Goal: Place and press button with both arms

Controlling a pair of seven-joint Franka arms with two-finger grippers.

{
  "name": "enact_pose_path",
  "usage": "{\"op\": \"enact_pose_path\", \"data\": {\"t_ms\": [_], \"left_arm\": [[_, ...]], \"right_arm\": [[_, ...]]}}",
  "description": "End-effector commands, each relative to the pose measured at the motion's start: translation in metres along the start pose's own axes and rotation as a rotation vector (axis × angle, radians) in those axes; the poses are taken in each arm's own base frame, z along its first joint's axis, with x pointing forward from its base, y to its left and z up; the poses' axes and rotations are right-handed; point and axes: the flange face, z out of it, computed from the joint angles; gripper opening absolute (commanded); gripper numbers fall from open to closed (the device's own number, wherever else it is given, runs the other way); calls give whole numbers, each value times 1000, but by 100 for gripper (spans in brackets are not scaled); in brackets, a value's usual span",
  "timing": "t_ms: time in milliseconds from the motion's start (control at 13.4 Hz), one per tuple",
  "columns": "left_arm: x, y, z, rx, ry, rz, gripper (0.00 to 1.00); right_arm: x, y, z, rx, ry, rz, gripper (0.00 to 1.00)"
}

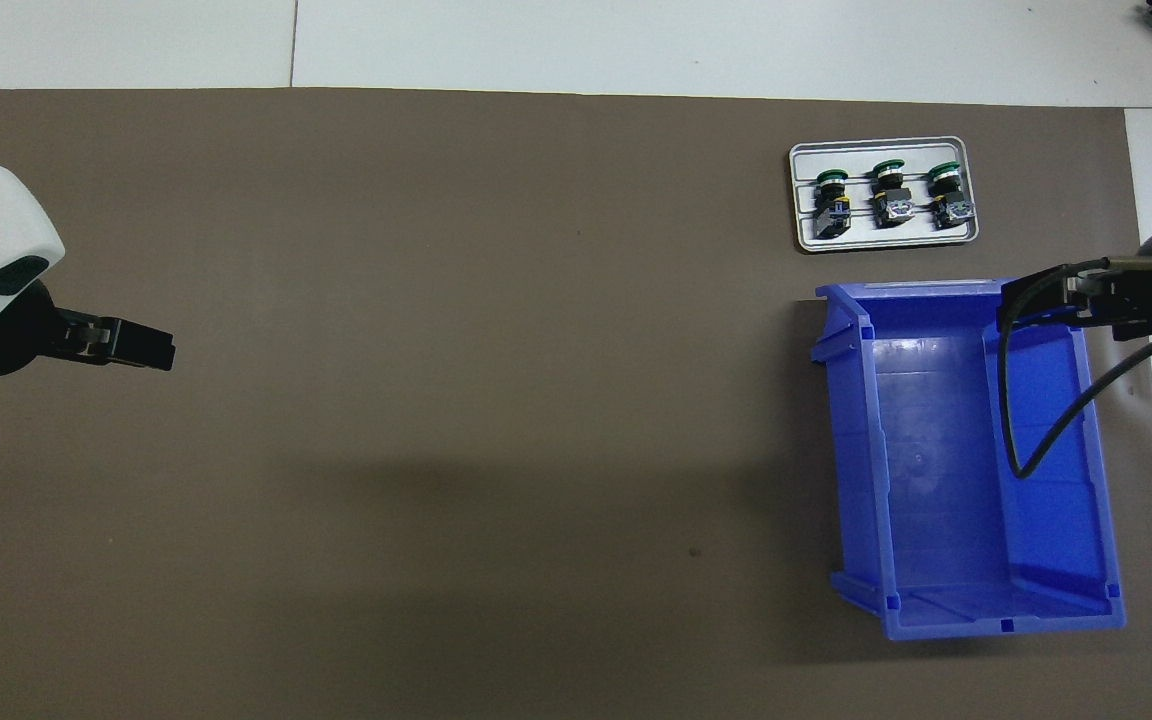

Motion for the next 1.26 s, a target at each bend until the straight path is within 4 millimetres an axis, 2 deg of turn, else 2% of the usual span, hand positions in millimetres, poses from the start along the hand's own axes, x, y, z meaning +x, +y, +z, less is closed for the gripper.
{"op": "enact_pose_path", "data": {"t_ms": [0,372,744,893,1191], "left_arm": [[-6,-1,0,8,11,4,100],[-6,-2,0,8,11,2,100],[-6,-1,0,8,11,4,100],[-6,-2,1,8,10,2,100],[-6,-2,0,8,11,2,100]], "right_arm": [[0,4,1,23,-3,10,100],[-1,11,0,22,-9,23,100],[14,11,1,29,70,28,97],[32,12,19,26,74,33,96],[81,9,67,28,117,36,95]]}}
